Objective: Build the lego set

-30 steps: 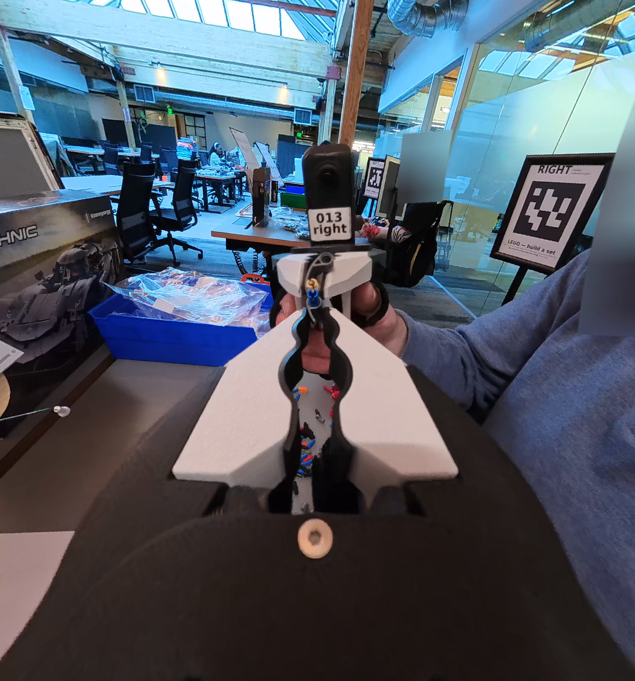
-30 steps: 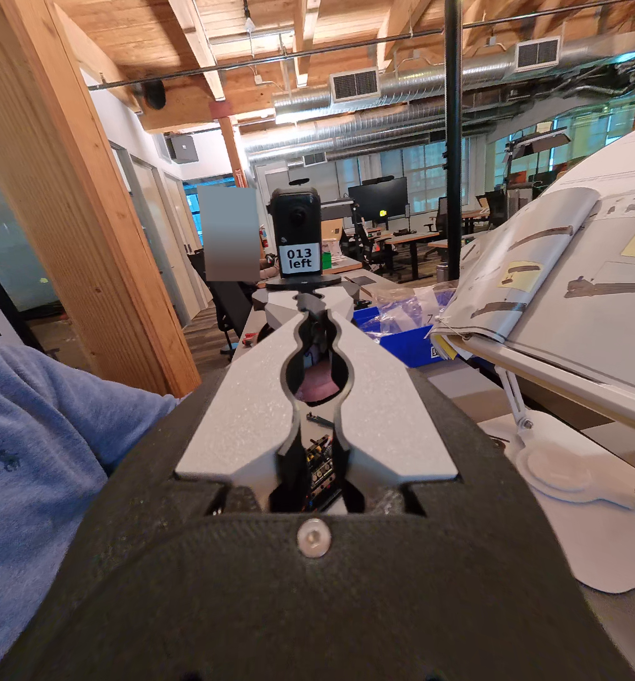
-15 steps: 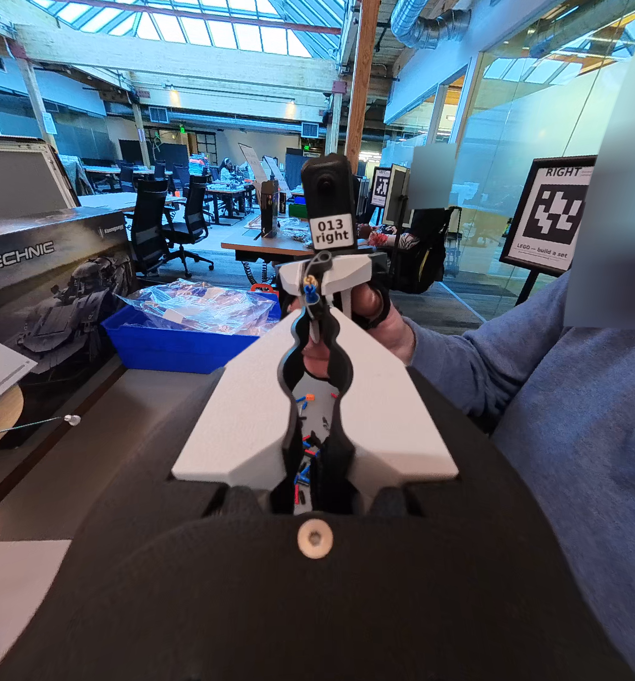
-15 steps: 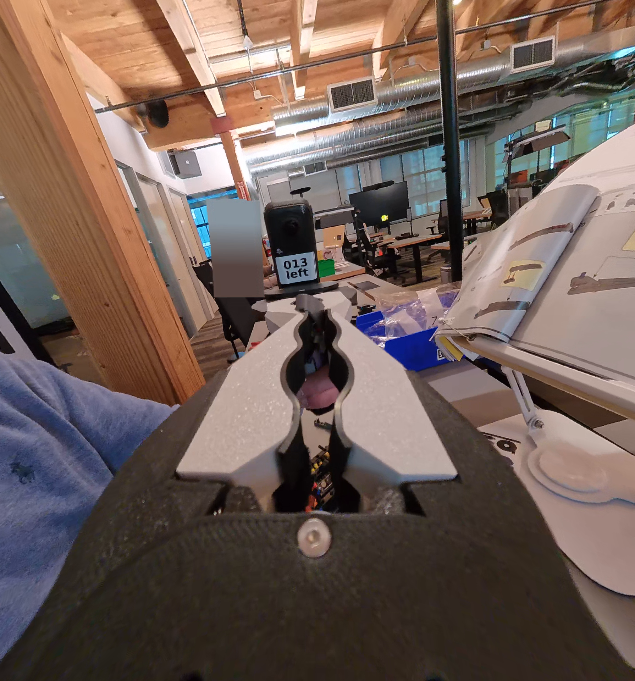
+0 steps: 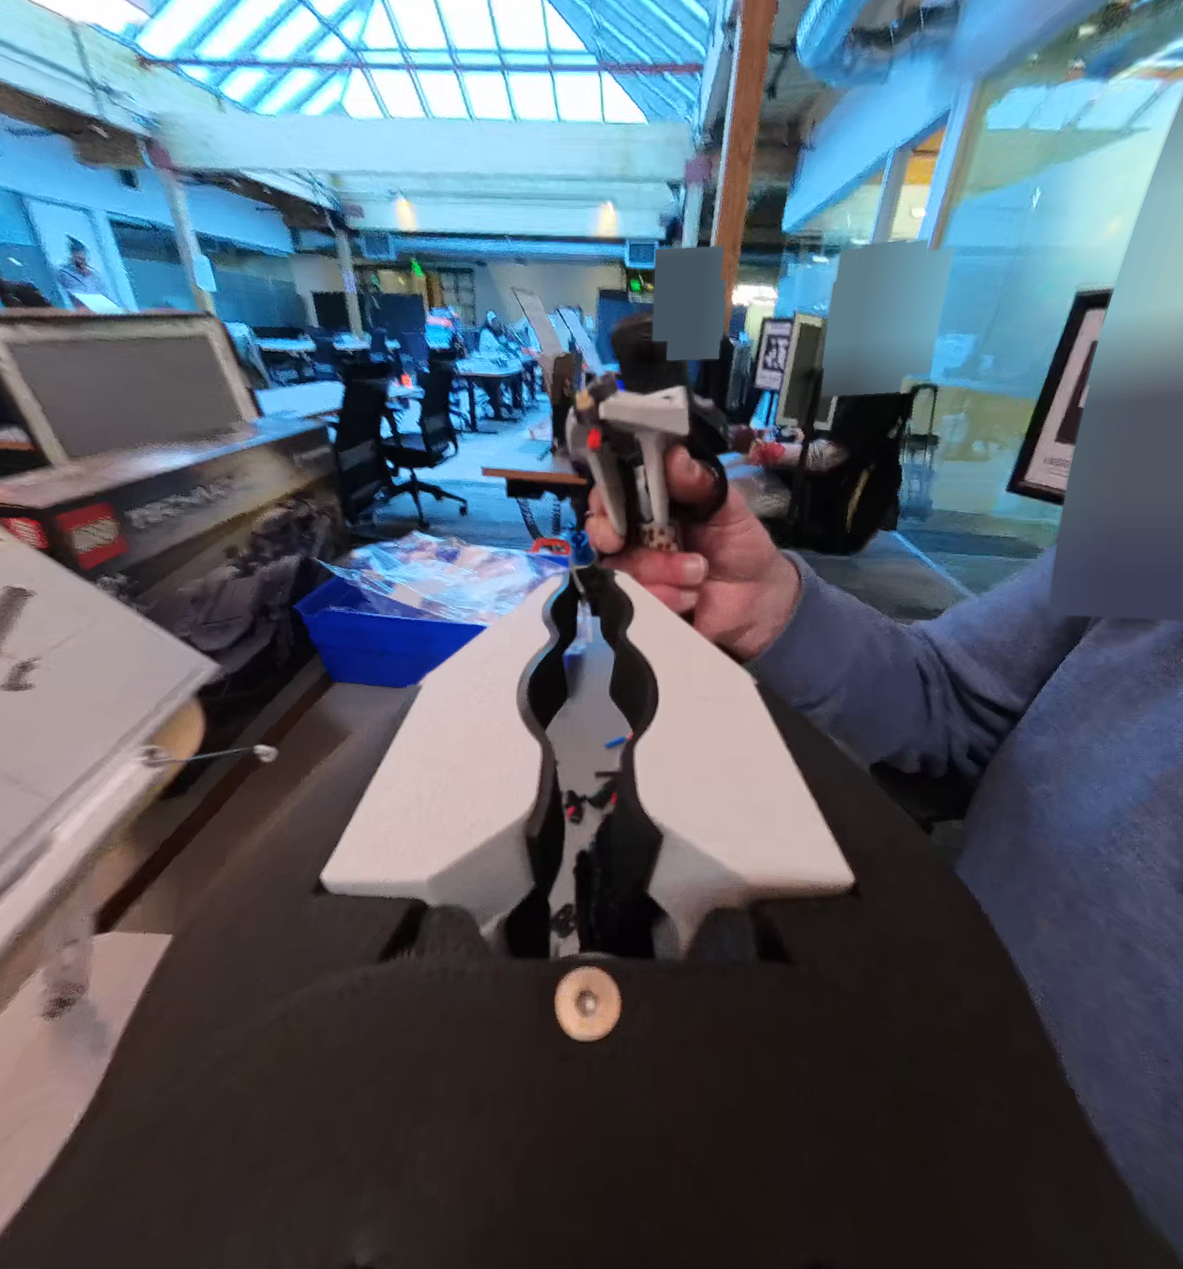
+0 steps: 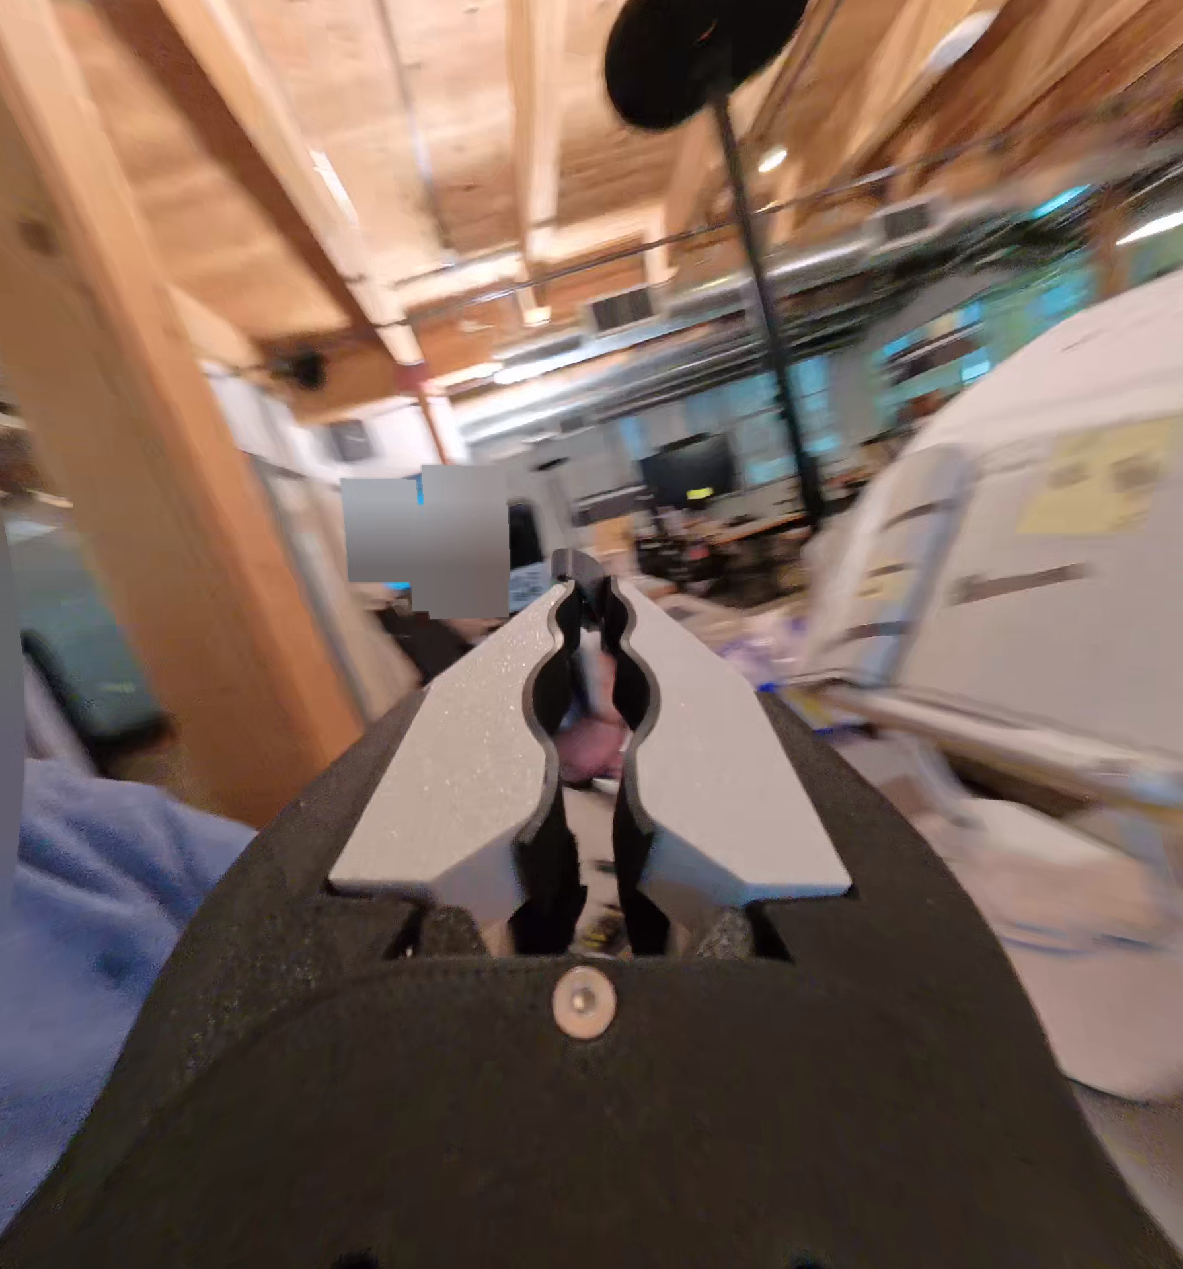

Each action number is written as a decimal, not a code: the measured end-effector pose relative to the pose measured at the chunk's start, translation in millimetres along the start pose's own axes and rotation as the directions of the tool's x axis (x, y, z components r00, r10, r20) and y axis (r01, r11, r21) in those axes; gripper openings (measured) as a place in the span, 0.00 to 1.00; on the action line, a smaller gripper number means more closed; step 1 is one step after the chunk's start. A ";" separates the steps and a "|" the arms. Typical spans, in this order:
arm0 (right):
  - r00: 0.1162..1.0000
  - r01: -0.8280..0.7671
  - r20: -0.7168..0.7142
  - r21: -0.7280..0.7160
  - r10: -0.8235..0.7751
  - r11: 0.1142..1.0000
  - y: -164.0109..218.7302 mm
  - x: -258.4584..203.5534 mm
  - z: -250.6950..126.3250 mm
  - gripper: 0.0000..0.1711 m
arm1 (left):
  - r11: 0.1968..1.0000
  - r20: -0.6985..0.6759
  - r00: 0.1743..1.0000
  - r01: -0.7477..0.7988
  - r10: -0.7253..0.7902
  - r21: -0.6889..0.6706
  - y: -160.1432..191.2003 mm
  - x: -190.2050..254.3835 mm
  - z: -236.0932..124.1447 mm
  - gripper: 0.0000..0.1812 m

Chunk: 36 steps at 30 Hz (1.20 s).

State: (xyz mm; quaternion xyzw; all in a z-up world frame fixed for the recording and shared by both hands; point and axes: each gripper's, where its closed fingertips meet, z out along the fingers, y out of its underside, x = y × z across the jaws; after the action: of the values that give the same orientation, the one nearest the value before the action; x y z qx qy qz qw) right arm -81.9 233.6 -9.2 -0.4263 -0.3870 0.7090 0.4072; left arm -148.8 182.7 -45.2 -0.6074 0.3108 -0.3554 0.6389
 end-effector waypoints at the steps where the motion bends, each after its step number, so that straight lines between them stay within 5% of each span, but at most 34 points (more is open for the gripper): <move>1: 0.995 0.078 -0.052 -0.045 -0.080 0.996 -1.7 4.7 -7.0 0.02 | 0.999 0.020 0.999 -0.031 0.031 -0.016 -3.0 -2.5 -5.0 0.03; 11: 0.997 -0.055 0.044 -0.102 0.060 0.993 26.0 7.6 4.6 0.02 | 0.997 -0.054 0.997 0.056 -0.059 -0.049 12.1 2.7 18.8 0.03; 36: 0.985 -0.087 0.134 -0.137 0.105 0.987 47.2 -13.6 23.0 0.02 | 0.994 -0.126 0.988 0.080 -0.089 -0.081 21.2 19.7 33.2 0.03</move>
State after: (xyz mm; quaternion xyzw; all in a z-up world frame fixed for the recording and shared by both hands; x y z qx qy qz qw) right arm -110.6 199.2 -39.8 -0.4190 -0.4393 0.7294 0.3155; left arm -108.8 185.0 -63.4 -0.6194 0.3385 -0.4088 0.5785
